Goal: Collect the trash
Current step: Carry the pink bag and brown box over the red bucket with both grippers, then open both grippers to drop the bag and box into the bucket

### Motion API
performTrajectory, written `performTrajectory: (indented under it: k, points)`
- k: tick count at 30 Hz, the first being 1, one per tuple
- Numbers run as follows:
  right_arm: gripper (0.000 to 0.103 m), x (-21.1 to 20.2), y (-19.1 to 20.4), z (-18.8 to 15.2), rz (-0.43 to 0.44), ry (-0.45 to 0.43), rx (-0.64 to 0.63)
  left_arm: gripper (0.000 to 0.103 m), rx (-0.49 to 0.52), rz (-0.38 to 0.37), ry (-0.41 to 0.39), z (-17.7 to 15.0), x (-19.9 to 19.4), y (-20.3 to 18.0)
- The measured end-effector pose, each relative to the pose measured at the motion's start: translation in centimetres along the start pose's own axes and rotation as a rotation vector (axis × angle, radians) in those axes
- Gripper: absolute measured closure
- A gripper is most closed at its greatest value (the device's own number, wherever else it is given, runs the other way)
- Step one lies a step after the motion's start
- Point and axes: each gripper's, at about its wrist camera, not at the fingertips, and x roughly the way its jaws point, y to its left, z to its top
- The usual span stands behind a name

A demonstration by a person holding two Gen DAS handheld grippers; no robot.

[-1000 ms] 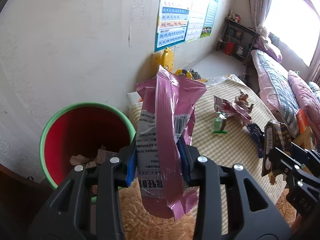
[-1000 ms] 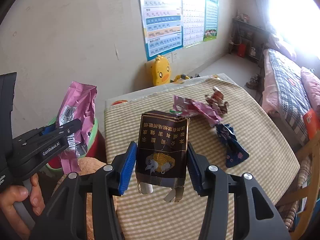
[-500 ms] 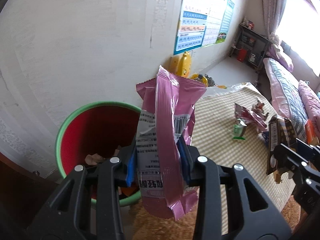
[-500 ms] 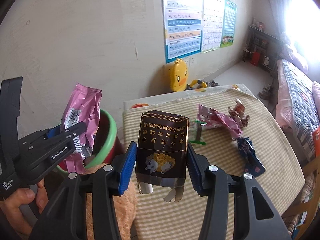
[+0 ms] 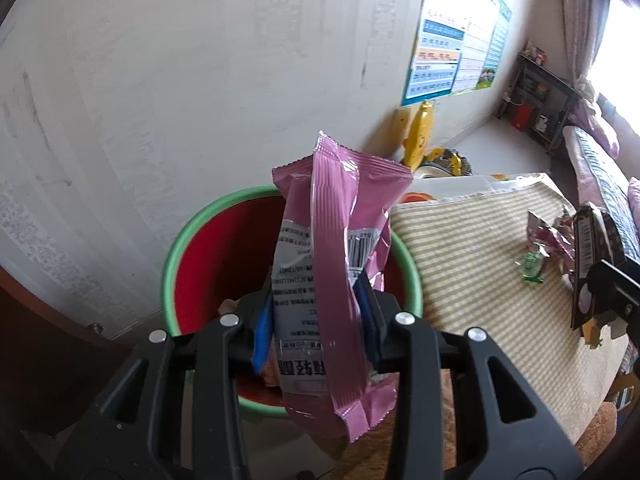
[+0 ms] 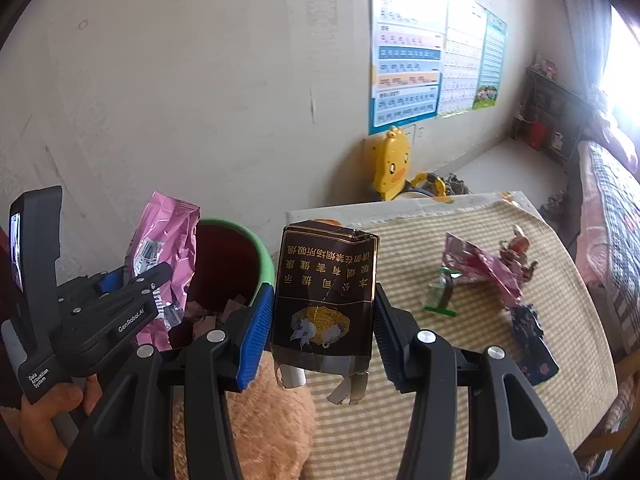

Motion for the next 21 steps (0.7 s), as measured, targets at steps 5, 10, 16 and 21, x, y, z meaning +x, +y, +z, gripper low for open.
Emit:
performTrajectory:
  k: [5, 10, 16, 21]
  points:
    - [0.056, 1.0, 1.0, 0.7, 0.024, 0.012, 0.002, 0.068, -0.015, 0.031, 0.016, -0.4, 0.7, 1.6]
    - [0.056, 2.1, 2.9, 1.4, 0.065, 0.029, -0.019, 0.068, -0.032, 0.045, 0.040, -0.8, 1.4, 2.8]
    - [0.056, 3.5, 4.7, 2.5, 0.104, 0.043, -0.038, 0.068, -0.039, 0.058, 0.070, -1.4, 2.5, 3.6]
    - [0.056, 4.8, 5.8, 3.0, 0.160, 0.069, -0.033, 0.068, -0.051, 0.066, 0.095, -1.9, 3.2, 4.6]
